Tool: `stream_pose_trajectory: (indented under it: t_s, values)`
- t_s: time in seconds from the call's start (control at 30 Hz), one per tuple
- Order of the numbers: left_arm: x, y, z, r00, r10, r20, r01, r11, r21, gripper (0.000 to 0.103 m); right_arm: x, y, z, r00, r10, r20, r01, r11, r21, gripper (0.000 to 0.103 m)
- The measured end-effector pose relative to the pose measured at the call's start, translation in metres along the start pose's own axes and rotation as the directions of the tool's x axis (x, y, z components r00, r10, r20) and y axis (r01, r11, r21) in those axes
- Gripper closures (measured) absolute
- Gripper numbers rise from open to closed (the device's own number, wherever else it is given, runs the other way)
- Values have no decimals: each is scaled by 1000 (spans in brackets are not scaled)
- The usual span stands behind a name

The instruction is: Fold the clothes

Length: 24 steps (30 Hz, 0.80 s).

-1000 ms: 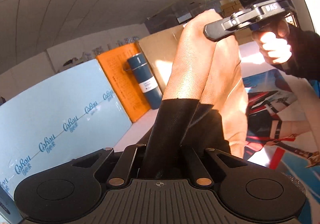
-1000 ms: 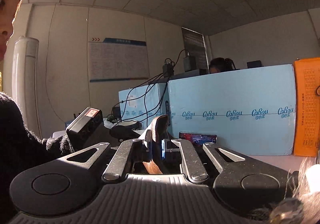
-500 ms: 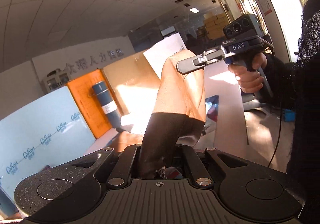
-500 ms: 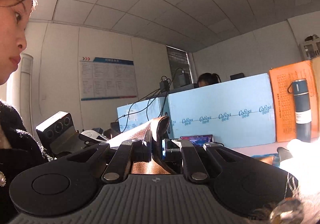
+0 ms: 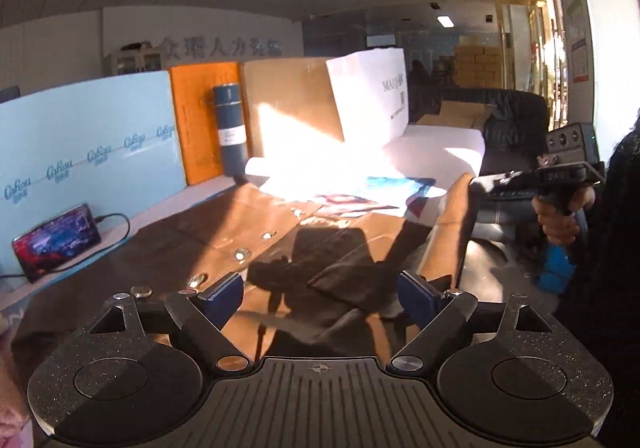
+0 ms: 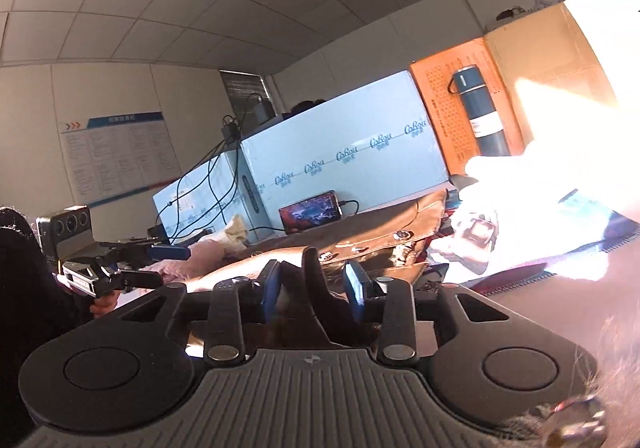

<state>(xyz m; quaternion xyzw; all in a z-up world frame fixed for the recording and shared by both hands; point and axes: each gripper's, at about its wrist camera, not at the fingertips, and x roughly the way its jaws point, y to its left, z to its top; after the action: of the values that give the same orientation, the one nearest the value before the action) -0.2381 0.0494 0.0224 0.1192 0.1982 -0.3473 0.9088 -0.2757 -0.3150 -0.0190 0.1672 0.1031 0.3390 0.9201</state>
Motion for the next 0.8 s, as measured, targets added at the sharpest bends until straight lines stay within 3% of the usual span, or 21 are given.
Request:
stream_pose_trajectory:
  t_s: [0.13, 0.23, 0.3, 0.43, 0.53, 0.6, 0.73, 0.8]
  values:
    - [18, 24, -30, 983, 57, -176, -73, 994, -86, 15, -17, -9, -1, 992, -117, 39, 116, 993, 34, 57]
    - [17, 27, -42, 978, 78, -193, -99, 990, -99, 13, 0, -11, 0, 991, -134, 2, 134, 990, 49, 53]
    - [15, 24, -42, 977, 89, -194, -108, 990, -92, 11, 20, -10, 1, 986, -157, -53, 159, 986, 39, 44]
    - [10, 22, -34, 981, 126, -146, -145, 981, -129, 11, 60, -2, -3, 953, -247, -178, 247, 969, -22, 44]
    - [19, 31, -22, 976, 192, -103, -209, 959, -192, 11, 79, 0, -10, 929, -289, -231, 283, 957, -58, 43]
    - [35, 38, -19, 964, 226, -141, -250, 950, -189, 11, 84, 4, -12, 923, -304, -236, 293, 953, -78, 37]
    - [65, 52, -17, 928, 284, -239, -328, 929, -172, 10, 91, 9, -11, 904, -343, -255, 330, 939, -93, 37]
    - [68, 58, -19, 934, 262, -242, -318, 920, -230, 10, 94, 12, -10, 887, -382, -258, 374, 924, -81, 40]
